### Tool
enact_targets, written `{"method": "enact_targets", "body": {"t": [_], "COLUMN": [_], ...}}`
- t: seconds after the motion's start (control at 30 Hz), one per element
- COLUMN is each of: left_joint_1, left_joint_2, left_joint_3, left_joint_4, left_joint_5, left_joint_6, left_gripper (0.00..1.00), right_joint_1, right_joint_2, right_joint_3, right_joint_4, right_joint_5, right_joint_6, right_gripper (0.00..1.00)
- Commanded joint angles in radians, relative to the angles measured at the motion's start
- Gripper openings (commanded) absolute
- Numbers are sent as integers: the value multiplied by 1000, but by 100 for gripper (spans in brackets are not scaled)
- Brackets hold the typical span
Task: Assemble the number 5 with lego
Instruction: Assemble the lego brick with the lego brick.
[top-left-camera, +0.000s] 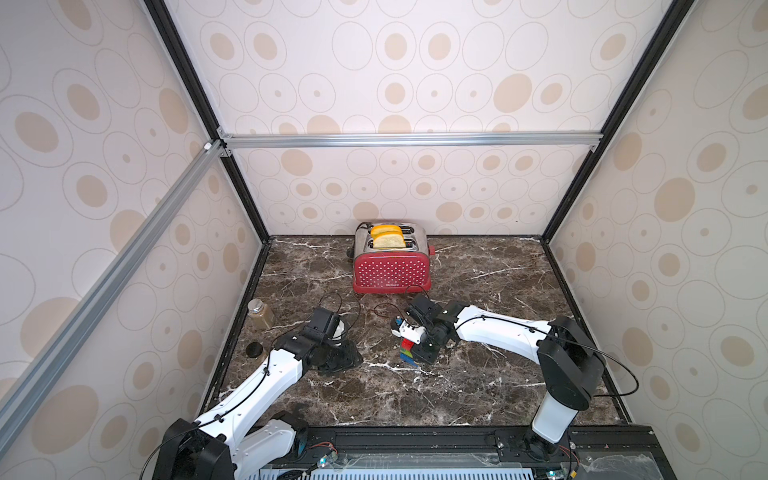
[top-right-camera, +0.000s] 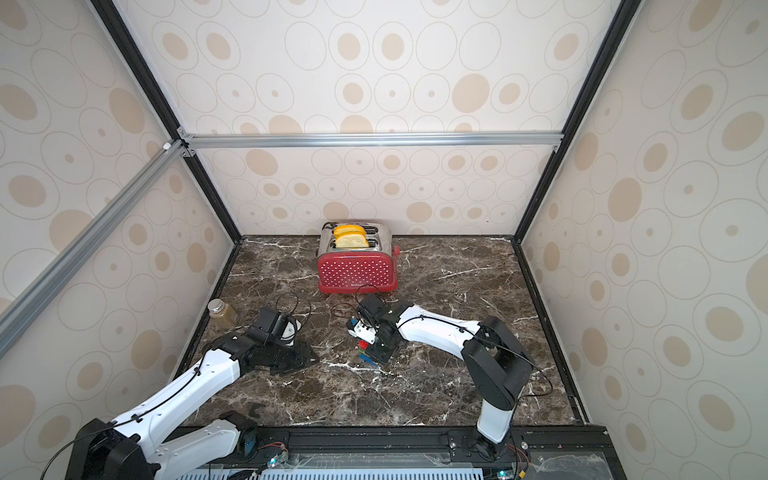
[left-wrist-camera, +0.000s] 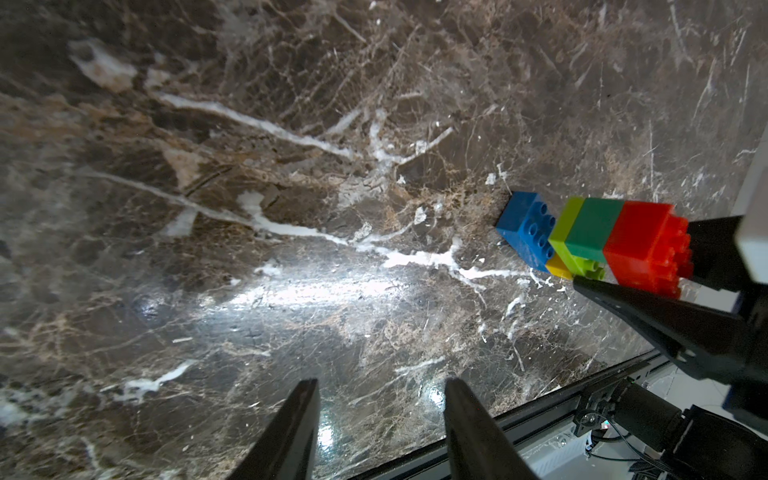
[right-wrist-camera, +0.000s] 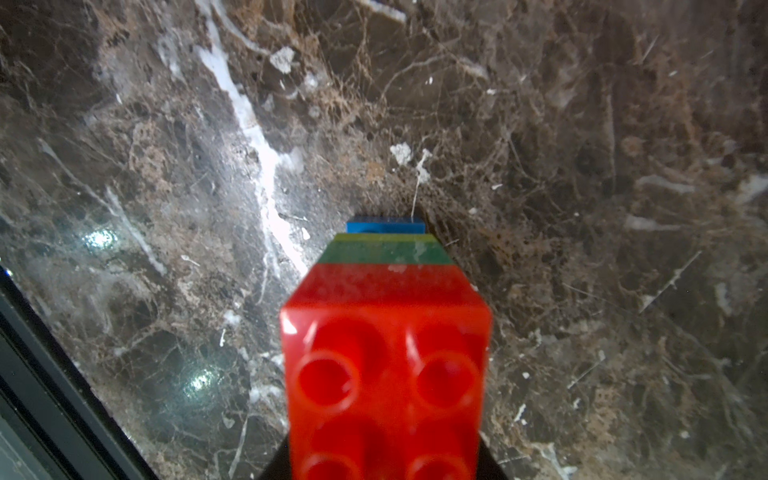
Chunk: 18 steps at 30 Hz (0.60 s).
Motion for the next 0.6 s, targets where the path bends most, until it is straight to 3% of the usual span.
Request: {"method": "enact_targets", "body": {"t": [0.0, 0.57], "left_joint_1": [-3, -3], "left_joint_2": [-5, 3], "left_joint_3": [0, 7], "left_joint_4": [-23, -31], "left_joint_5": [-2, -15], "left_joint_6": [11, 14], "left_gripper": [51, 51], "right_joint_1": [0, 2], "right_joint_2": [58, 110], "right_joint_3": [-51, -131], "right_joint_4": [-23, 18], "right_joint_5": [56, 113], "right_joint_6": [54, 128], "right_gripper": [32, 22]}}
